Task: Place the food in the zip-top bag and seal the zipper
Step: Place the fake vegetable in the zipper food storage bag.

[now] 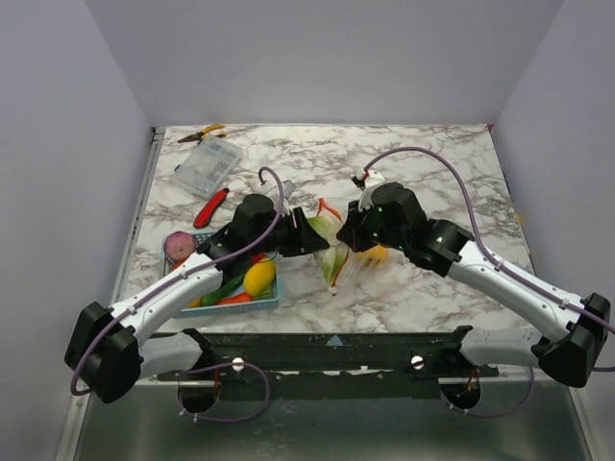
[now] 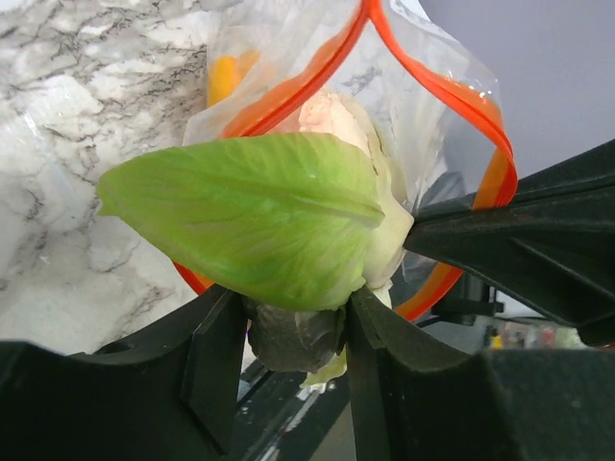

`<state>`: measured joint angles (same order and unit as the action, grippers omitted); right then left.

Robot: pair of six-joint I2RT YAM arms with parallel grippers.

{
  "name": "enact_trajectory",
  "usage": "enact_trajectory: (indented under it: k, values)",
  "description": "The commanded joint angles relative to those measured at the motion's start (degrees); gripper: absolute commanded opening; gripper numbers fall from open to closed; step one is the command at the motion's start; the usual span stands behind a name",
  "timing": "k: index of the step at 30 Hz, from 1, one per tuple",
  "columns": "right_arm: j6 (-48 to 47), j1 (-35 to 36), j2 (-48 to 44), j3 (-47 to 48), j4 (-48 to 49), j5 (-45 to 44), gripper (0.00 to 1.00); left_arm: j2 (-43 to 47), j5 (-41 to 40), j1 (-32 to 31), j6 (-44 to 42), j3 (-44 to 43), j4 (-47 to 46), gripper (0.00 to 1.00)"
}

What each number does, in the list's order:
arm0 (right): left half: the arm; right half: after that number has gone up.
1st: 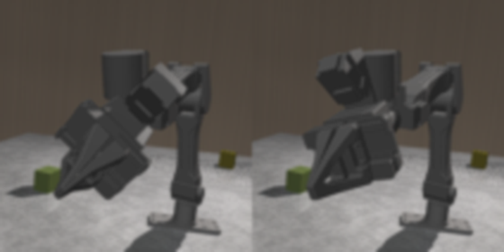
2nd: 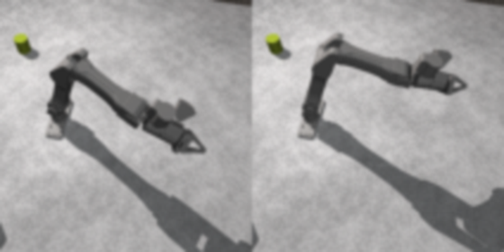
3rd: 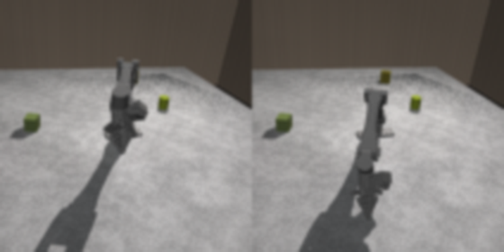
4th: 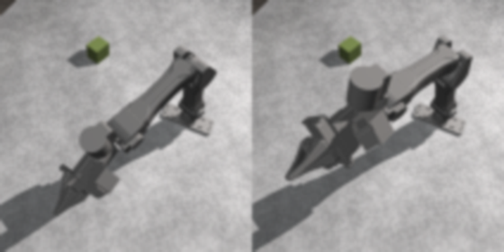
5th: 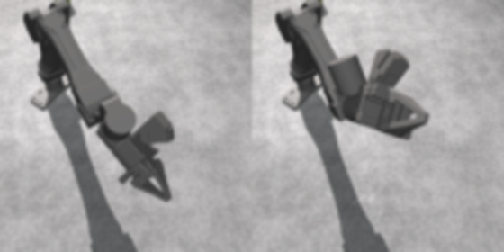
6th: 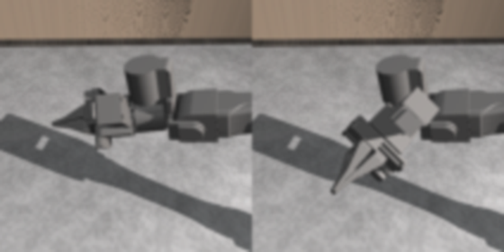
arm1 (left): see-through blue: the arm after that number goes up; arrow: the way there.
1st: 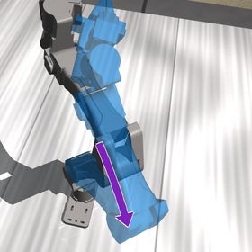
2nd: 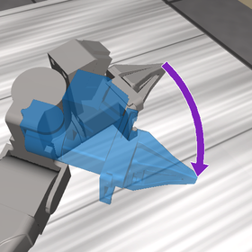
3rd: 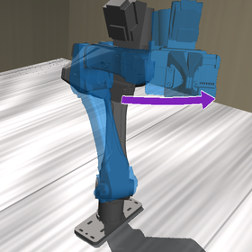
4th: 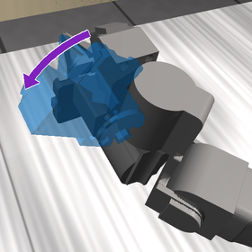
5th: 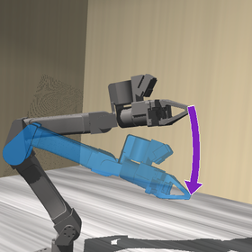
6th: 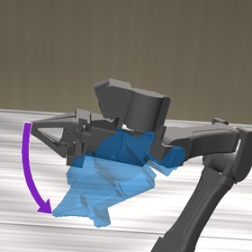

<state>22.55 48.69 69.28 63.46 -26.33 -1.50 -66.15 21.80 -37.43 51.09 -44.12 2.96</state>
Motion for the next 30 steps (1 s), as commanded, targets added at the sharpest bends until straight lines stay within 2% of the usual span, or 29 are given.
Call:
enact_trajectory:
  k: [1, 6, 10, 16, 19, 22, 25, 30]
  values:
    - [2.6, 0.6, -1.0, -0.3, 5.8, 5.9, 0.01, -0.7, 0.2, -3.7, -9.3, -7.3, -0.1, 0.0]
    - [2.8, 0.6, -1.1, -0.6, 6.6, 5.4, 0.01, -4.5, -0.5, -4.2, -14.3, -12.9, 11.1, 0.01]
    - [2.7, 0.6, -1.8, -0.6, 6.1, 3.3, 0.01, -6.4, -6.5, -5.7, -18.1, -16.0, 18.2, 0.01]
    - [3.0, 0.6, -2.6, -0.8, 7.0, 3.2, 0.0, -7.4, -6.6, -6.4, -20.2, -17.7, 18.9, 0.0]
    - [3.0, 0.6, -2.1, -0.8, 7.0, 3.4, 0.01, -8.4, -1.5, -6.2, -16.5, -18.0, 16.1, 0.11]
    - [3.2, 0.6, -1.7, -1.0, 7.1, 3.4, 0.01, -9.2, 2.5, -5.8, -9.0, -17.0, 11.2, 0.18]
    - [3.2, 0.6, -1.8, -1.4, 7.1, 3.0, 0.01, -8.2, -4.3, -5.8, -4.0, -15.0, 8.7, 0.19]
    - [3.3, 0.6, -2.4, -1.7, 7.0, 2.3, 0.01, -4.3, -20.2, -7.7, -3.4, -13.7, 10.3, 0.19]
